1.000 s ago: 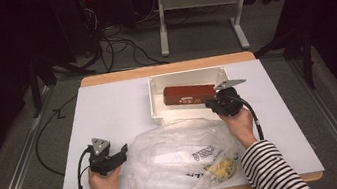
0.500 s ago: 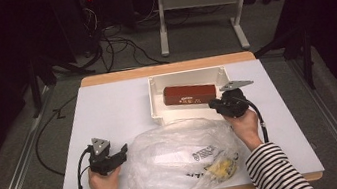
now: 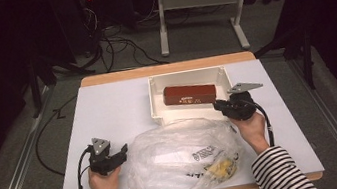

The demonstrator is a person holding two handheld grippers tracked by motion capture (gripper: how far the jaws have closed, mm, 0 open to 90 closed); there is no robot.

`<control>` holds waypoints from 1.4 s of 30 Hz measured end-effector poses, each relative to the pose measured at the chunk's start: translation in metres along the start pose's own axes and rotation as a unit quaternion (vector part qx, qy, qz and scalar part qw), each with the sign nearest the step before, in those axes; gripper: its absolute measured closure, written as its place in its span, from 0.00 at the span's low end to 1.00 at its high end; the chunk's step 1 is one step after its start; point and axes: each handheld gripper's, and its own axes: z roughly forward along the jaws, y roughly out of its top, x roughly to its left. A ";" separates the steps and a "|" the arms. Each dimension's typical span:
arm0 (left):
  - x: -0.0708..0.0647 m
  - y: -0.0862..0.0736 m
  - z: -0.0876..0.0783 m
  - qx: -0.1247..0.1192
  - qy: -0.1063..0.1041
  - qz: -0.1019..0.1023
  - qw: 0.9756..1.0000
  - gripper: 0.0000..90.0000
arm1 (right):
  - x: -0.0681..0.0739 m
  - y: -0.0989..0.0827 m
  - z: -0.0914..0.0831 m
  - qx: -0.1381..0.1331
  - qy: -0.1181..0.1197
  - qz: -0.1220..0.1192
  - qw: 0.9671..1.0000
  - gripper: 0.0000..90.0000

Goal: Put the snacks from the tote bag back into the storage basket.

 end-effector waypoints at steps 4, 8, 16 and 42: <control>0.000 0.000 0.000 0.000 0.000 0.001 1.000 0.36 | -0.001 -0.002 -0.006 -0.007 0.002 0.004 1.000 0.85; -0.001 0.000 0.000 -0.001 0.000 0.003 1.000 0.36 | -0.002 -0.005 -0.012 -0.013 0.003 0.007 1.000 0.83; 0.002 -0.001 -0.002 -0.010 -0.003 -0.008 1.000 0.36 | -0.007 -0.015 -0.023 -0.025 0.002 0.014 1.000 0.79; 0.003 0.000 -0.005 -0.020 -0.008 -0.003 1.000 0.37 | -0.026 -0.045 -0.058 -0.055 -0.014 0.044 0.997 0.73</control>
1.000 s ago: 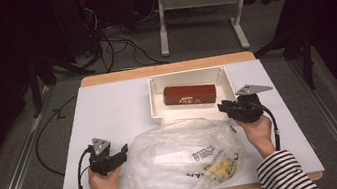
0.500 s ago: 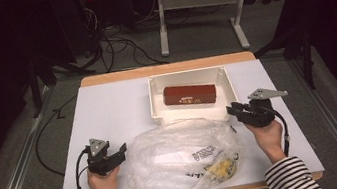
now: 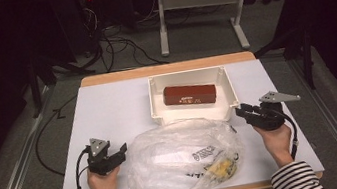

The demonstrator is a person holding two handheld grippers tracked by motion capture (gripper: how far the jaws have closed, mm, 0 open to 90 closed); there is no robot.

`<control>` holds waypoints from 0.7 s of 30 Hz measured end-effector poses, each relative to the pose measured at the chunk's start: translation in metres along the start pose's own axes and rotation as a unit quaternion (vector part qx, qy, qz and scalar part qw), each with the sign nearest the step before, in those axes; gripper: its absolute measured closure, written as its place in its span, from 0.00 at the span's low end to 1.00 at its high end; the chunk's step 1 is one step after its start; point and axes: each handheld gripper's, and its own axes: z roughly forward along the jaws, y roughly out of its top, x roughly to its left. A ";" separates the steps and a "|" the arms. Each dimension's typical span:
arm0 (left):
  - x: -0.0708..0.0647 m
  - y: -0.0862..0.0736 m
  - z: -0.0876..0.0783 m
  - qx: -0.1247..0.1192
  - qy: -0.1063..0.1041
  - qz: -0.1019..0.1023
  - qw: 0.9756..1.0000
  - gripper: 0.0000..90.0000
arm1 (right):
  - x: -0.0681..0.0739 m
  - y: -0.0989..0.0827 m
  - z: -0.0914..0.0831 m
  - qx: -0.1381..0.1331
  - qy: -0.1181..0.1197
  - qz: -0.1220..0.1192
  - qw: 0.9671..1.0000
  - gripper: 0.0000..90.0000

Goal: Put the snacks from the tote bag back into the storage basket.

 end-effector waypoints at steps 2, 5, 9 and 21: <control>0.002 0.000 -0.001 0.001 0.001 0.001 1.000 0.37 | -0.001 -0.002 -0.001 -0.001 -0.001 0.004 1.000 0.73; 0.006 0.000 -0.004 -0.002 0.002 -0.005 1.000 0.37 | -0.003 -0.006 -0.002 -0.003 -0.006 0.004 1.000 0.73; 0.009 0.000 -0.007 -0.003 0.004 -0.006 1.000 0.37 | -0.007 -0.011 -0.005 -0.009 -0.010 0.011 1.000 0.73; 0.013 0.000 -0.007 -0.002 0.008 -0.007 1.000 0.37 | -0.022 -0.030 -0.010 -0.017 -0.022 0.036 0.999 0.70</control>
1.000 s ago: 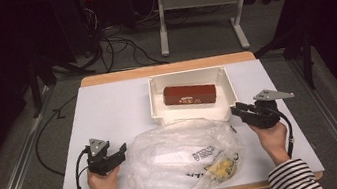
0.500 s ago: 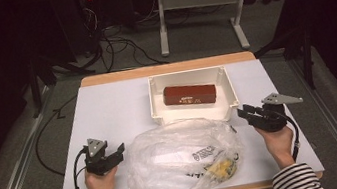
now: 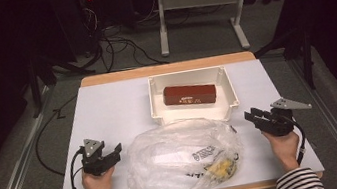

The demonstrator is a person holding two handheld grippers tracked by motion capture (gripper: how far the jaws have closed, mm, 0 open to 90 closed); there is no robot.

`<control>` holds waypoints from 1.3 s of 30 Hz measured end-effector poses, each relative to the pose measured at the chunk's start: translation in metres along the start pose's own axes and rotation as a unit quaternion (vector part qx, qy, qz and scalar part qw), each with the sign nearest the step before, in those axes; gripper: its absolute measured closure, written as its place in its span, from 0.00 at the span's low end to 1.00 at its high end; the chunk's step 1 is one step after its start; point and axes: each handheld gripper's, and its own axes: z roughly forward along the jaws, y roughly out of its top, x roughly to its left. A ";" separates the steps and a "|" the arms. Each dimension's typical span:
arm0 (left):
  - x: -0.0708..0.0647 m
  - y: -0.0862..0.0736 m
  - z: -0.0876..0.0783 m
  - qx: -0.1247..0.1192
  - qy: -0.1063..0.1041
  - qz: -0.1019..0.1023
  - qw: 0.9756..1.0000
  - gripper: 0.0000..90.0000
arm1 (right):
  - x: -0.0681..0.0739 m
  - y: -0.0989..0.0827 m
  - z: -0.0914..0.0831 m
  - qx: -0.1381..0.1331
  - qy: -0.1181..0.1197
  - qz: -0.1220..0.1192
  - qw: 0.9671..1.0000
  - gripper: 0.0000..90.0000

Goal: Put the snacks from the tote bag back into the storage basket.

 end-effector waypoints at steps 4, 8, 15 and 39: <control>0.001 0.000 0.000 0.001 0.002 -0.001 1.000 0.37 | -0.006 -0.006 0.000 0.003 -0.009 0.008 1.000 0.69; 0.002 0.000 0.001 -0.001 0.003 -0.004 1.000 0.37 | -0.012 -0.013 0.002 0.012 -0.019 0.013 1.000 0.68; 0.004 0.000 0.001 0.001 0.005 -0.003 1.000 0.37 | -0.022 -0.022 0.003 0.016 -0.037 0.027 0.999 0.66; 0.004 -0.002 0.004 0.008 0.015 -0.003 1.000 0.37 | -0.019 -0.035 0.016 0.035 -0.081 -0.002 0.996 0.60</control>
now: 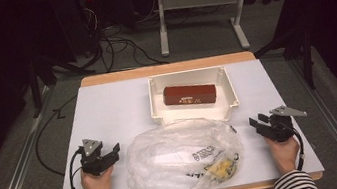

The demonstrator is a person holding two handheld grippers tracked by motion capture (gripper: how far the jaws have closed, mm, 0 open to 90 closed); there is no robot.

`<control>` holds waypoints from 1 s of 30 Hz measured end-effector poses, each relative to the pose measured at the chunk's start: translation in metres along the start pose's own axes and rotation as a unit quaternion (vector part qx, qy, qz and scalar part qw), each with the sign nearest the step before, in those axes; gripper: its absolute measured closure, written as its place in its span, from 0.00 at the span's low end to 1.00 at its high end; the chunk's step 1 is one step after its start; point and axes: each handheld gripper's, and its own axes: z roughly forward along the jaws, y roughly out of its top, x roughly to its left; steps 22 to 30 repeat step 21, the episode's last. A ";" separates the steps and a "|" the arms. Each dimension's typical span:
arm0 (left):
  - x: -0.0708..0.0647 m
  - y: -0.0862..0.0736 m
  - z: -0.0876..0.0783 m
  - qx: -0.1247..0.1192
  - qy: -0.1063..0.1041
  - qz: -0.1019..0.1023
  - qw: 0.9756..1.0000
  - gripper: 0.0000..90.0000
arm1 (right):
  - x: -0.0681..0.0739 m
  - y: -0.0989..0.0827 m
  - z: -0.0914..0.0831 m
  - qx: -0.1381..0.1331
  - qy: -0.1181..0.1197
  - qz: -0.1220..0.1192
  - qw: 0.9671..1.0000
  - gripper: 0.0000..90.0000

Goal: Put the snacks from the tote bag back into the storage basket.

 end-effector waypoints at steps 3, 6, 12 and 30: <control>-0.002 0.000 0.001 0.003 0.004 0.006 1.000 0.37 | 0.001 -0.001 0.000 -0.002 -0.001 -0.005 1.000 0.57; -0.003 0.000 0.001 0.004 0.004 0.013 1.000 0.37 | 0.001 -0.001 0.000 -0.003 -0.002 -0.009 1.000 0.56; -0.003 -0.001 0.001 0.004 0.000 0.016 1.000 0.37 | 0.003 -0.001 0.000 0.002 -0.003 -0.017 1.000 0.54; -0.003 -0.001 0.000 -0.002 -0.003 0.012 1.000 0.37 | 0.004 -0.001 0.001 0.005 -0.003 -0.021 1.000 0.54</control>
